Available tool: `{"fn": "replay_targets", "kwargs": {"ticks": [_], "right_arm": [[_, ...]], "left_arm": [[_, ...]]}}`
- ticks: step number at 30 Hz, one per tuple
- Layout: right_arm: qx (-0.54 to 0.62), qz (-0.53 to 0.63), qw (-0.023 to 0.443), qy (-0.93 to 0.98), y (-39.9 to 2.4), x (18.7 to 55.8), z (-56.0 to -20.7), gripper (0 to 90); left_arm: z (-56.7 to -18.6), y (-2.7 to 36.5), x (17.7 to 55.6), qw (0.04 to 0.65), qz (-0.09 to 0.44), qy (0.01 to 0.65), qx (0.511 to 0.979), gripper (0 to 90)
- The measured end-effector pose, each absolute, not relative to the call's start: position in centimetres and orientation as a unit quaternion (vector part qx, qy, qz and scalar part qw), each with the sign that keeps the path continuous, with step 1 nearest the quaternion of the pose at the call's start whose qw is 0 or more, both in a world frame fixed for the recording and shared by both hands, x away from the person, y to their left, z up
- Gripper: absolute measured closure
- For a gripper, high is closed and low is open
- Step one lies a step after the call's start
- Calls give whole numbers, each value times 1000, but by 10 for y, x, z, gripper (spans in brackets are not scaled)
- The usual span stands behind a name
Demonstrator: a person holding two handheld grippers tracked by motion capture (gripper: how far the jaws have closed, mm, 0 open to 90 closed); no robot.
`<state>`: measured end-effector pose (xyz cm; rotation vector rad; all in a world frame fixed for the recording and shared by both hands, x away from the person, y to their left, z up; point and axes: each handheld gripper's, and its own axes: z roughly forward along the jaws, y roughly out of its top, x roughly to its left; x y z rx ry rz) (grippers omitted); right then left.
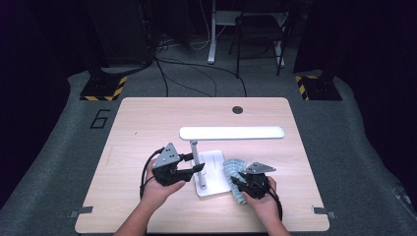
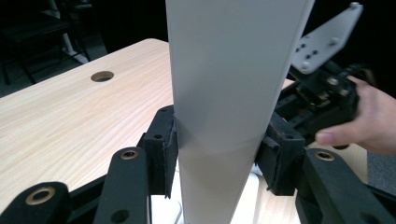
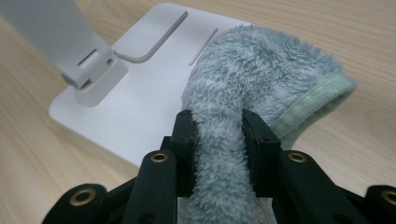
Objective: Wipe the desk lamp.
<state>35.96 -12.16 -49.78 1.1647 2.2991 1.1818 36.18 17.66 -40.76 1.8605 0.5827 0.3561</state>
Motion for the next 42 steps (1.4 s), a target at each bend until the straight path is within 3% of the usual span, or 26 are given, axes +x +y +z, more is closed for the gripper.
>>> {"fn": "replay_targets", "kwargs": {"ticks": [14,20,25,33,42], "right_arm": [[378,383,175,824,-115,331,-500,697],[372,378,166,831,-112,321,-500,708],[372,373,159,835,-109,325,-505,721],[368,354,188,839,-86,321,-506,727],[349,363,185,844,-63,317,-507,727]], "left_arm": [[-404,173,367,538,154,258,787,525],[-397,174,369,546,146,254,785,499],[-394,170,368,539,155,254,788,529],[-395,170,368,541,157,249,788,534],[-395,171,369,541,154,248,788,533]]}}
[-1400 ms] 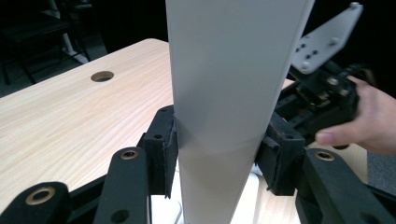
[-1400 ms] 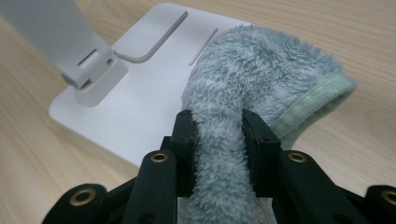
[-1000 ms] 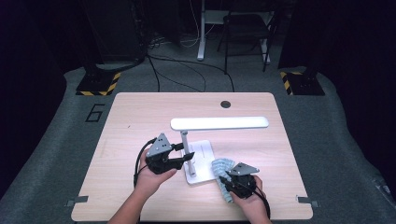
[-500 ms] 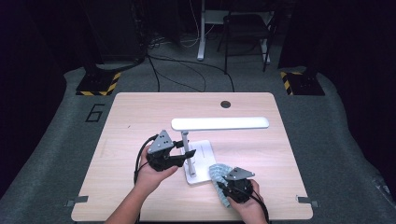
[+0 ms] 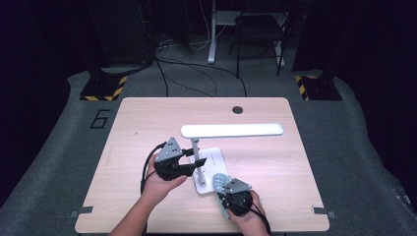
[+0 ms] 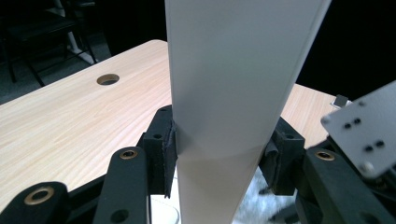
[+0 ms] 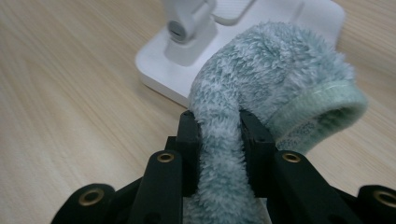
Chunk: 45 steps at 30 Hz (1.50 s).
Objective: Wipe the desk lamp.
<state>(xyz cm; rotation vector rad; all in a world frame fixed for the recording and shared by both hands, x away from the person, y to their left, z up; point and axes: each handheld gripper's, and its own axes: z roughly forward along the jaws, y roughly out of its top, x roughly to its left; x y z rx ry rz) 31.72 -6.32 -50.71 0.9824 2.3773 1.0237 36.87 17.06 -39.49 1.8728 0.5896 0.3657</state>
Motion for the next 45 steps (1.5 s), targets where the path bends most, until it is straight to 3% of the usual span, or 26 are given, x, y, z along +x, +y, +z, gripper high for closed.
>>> {"fn": "replay_targets", "kwargs": {"ticks": [11,16,32,45], "right_arm": [[318,375,180,852,-38,314,-508,727],[309,362,207,855,-43,318,-507,729],[391,343,227,823,-88,338,-505,729],[381,337,233,829,-64,331,-506,728]], "left_arm": [[-395,170,368,546,147,246,787,529],[-396,175,374,552,134,263,780,520],[-395,175,378,549,127,267,782,515],[-396,173,377,551,131,267,780,514]]}}
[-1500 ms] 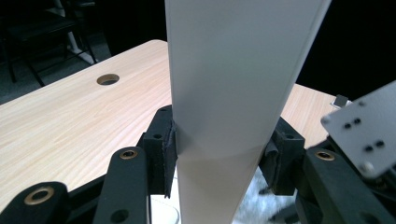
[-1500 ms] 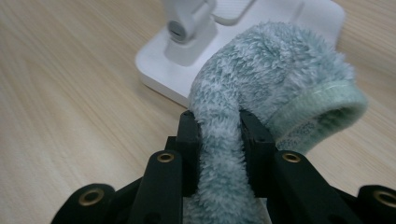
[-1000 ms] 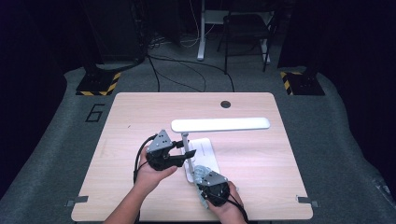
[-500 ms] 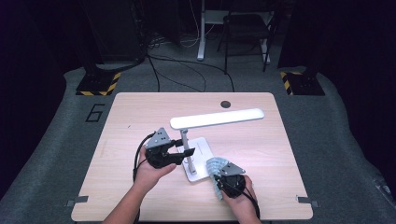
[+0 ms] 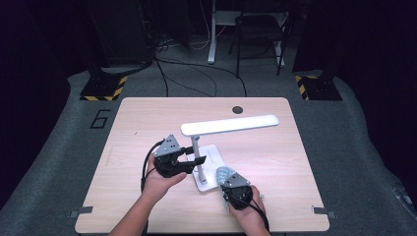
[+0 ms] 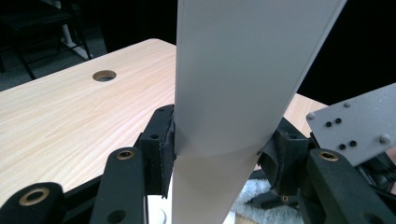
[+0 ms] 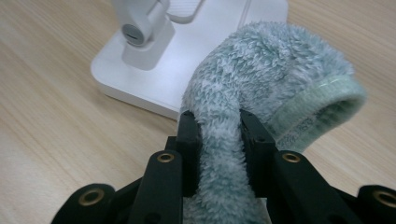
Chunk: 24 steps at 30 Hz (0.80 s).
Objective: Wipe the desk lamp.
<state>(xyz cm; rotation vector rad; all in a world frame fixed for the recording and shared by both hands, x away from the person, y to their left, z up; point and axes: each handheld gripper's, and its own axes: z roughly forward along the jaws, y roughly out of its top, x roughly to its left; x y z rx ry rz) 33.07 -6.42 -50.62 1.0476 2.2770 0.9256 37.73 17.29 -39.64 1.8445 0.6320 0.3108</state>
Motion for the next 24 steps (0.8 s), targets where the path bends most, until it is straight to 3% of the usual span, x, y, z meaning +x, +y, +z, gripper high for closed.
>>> {"fn": "replay_targets", "kwargs": {"ticks": [5,11,24], "right_arm": [[363,351,222,834,-54,328,-506,728],[360,397,157,830,-42,326,-507,719],[349,374,188,839,-54,330,-506,728]], "left_arm": [[-398,173,378,556,130,267,776,513],[-398,172,377,557,132,275,772,513],[-399,175,378,561,123,271,772,511]]}}
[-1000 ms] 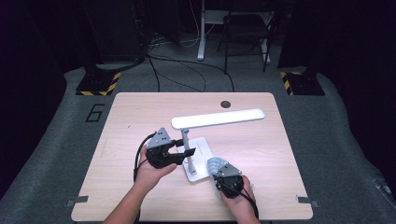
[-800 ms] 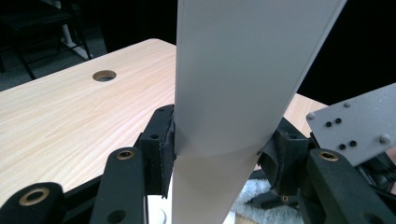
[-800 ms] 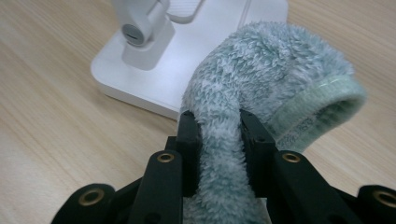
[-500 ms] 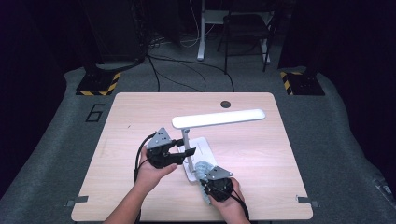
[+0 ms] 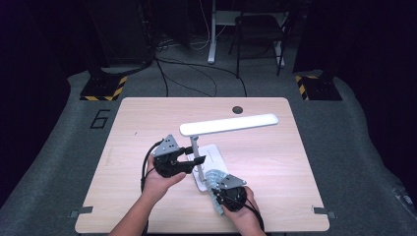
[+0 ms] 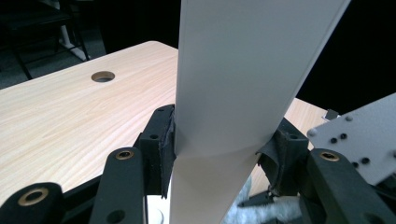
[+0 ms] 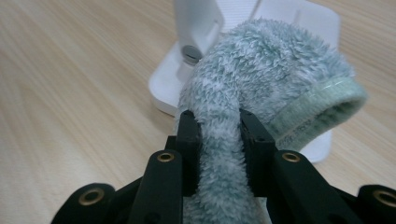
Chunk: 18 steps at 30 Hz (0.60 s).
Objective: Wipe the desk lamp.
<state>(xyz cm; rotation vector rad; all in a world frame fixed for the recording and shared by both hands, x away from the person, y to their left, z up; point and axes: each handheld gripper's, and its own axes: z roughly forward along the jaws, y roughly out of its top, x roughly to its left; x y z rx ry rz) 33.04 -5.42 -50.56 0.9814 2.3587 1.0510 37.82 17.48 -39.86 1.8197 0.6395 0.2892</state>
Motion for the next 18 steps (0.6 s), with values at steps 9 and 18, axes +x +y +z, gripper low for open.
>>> {"fn": "replay_targets", "kwargs": {"ticks": [9,18], "right_arm": [[382,362,204,825,-82,343,-505,726],[414,367,207,806,-105,354,-506,713]], "left_arm": [[-398,175,378,558,124,271,775,510],[-399,175,378,563,120,268,773,510]]}}
